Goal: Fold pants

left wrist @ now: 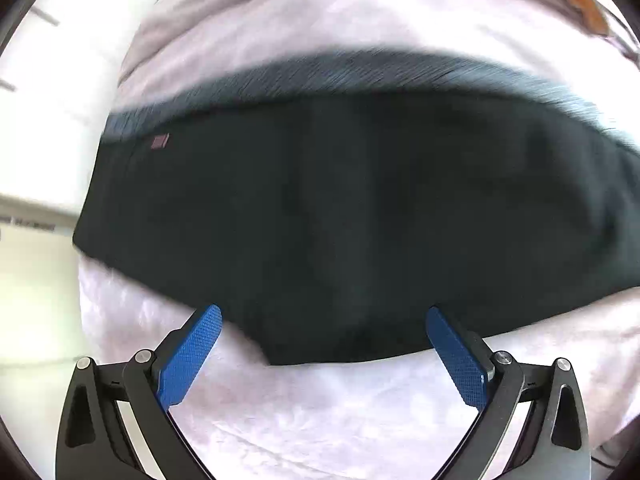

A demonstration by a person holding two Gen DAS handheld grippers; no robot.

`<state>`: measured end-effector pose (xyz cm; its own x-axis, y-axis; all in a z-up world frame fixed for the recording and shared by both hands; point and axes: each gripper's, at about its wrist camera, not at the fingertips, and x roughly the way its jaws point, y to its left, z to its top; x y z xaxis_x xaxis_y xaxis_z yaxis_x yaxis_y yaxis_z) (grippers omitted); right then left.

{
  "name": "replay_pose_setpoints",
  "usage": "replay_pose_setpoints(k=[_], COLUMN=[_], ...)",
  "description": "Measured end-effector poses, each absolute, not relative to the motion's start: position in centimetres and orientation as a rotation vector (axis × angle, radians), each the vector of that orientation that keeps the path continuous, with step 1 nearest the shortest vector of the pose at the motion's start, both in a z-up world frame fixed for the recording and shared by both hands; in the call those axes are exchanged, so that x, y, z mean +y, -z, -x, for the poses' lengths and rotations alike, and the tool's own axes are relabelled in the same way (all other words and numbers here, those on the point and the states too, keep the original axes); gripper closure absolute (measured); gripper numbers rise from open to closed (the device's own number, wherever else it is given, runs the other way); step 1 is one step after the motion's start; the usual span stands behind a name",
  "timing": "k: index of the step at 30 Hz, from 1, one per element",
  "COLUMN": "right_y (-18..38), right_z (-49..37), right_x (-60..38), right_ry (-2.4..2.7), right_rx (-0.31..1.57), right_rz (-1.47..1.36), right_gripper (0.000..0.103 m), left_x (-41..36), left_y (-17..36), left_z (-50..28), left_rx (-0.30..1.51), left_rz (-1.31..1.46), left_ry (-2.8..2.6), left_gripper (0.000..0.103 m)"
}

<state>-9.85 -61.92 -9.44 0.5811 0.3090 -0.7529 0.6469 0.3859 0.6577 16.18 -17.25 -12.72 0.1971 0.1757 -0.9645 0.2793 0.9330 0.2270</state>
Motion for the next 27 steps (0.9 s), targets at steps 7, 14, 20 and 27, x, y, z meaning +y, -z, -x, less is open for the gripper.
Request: replay_pose_setpoints(k=[7, 14, 20, 27], right_y=[9.6, 10.9, 12.7, 13.6], right_z=[10.9, 12.1, 12.2, 10.4], right_x=[-64.2, -65.9, -67.0, -67.3], right_ry=[0.321, 0.398, 0.340, 0.285], right_rx=[0.875, 0.841, 0.737, 0.727], right_rz=[-1.293, -1.367, -1.459, -1.481], right_gripper=[0.054, 0.054, 0.054, 0.052], left_x=[-25.9, -33.3, -38.0, -38.9], left_y=[10.9, 12.1, 15.2, 15.0], left_z=[-15.4, -15.6, -14.2, -12.8], left_rx=[1.346, 1.335, 1.344, 1.337], left_rz=[-0.392, -0.393, -0.490, -0.490], left_ry=[0.266, 0.341, 0.319, 0.320], left_gripper=[0.000, 0.000, 0.000, 0.000])
